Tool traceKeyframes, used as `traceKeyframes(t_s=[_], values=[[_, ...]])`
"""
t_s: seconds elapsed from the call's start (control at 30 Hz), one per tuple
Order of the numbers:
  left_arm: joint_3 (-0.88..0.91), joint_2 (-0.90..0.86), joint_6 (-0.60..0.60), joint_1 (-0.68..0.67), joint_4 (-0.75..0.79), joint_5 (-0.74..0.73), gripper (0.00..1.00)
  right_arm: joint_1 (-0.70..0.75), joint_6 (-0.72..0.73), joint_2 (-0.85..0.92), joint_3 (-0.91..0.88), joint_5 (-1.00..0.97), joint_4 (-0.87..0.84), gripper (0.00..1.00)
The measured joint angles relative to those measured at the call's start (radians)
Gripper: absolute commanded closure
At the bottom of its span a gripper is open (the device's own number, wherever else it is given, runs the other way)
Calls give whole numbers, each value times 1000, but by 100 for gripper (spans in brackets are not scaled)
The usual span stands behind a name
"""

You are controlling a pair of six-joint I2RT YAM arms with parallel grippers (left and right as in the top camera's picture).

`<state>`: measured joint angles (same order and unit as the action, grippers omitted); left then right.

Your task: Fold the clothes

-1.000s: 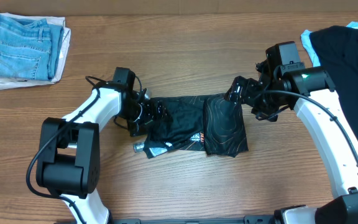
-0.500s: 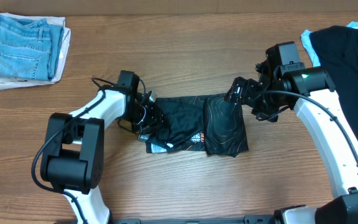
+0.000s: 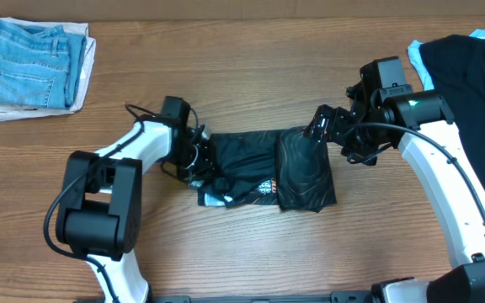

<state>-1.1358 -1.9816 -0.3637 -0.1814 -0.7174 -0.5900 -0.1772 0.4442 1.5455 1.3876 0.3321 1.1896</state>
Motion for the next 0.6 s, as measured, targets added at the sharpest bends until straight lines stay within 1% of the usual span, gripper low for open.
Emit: traceKeyframes(t_s=[0.1,0.37,0.47,0.6], values=[[-6,0,0,61,-68,19,96,0,0,0,0,0,0,0],[-39,-1,35,316,-182,98,96,0,0,0,0,-12,0,0],[-84,-13,47,369,-245,173,96,0,0,0,0,-25,0,0],[-184,-42,53,405,-361,337,96,0,0,0,0,-44,1,0]])
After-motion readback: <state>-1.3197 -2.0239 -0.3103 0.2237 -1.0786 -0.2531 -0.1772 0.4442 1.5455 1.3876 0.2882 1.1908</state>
